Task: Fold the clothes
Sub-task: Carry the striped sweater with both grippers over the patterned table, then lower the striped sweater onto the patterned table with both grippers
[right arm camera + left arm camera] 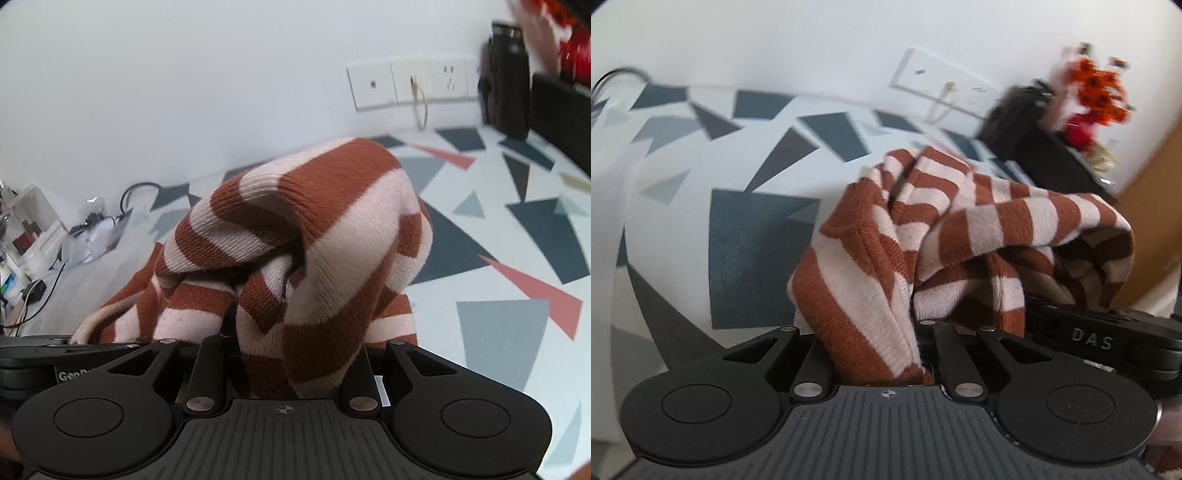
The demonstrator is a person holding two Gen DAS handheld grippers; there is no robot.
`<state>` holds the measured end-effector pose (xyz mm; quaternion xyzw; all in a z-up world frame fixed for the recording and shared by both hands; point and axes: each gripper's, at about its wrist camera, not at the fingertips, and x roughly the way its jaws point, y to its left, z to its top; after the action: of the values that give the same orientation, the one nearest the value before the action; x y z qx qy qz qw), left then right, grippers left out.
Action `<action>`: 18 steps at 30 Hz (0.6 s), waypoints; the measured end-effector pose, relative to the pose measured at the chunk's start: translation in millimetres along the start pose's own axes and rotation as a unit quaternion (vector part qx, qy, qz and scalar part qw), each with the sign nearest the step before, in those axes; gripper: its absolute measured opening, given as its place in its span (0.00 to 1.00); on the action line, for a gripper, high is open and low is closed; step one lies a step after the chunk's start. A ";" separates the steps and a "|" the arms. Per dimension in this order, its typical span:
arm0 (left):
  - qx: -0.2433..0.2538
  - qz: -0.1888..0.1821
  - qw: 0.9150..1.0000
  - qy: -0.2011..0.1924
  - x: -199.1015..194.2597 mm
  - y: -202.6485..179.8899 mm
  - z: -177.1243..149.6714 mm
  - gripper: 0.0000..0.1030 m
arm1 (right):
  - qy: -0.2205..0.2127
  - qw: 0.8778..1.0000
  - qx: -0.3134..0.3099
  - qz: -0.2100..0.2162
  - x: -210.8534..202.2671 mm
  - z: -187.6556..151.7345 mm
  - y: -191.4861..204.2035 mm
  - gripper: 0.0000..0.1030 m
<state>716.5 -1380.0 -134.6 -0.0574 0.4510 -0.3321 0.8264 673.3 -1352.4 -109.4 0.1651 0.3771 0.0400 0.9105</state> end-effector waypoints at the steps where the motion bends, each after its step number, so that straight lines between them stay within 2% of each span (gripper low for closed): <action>1: -0.014 0.015 1.000 0.003 6.0 -3.8 1.0 0.10 | 0.007 1.000 0.002 0.008 4.8 3.6 -11.8 0.21; 5: -0.039 0.060 0.997 0.018 28.5 -39.1 -0.4 0.11 | 0.031 0.999 -0.015 0.029 12.8 25.0 -60.6 0.21; 7: -0.025 0.071 0.997 0.018 41.3 -60.9 -1.4 0.11 | 0.030 0.999 -0.027 0.029 14.5 33.7 -82.3 0.22; 11: -0.031 0.086 0.995 0.031 65.0 -88.7 -0.4 0.11 | 0.043 0.998 -0.025 0.041 19.6 44.7 -121.4 0.23; 18: -0.035 0.121 0.991 0.034 83.0 -109.1 -0.6 0.13 | 0.055 0.996 -0.046 0.061 17.7 39.1 -151.3 0.29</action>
<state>692.7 -1514.1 -150.6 -0.0200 0.4935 -0.2153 0.8424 705.4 -1502.1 -145.5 0.1433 0.4134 0.1218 0.8909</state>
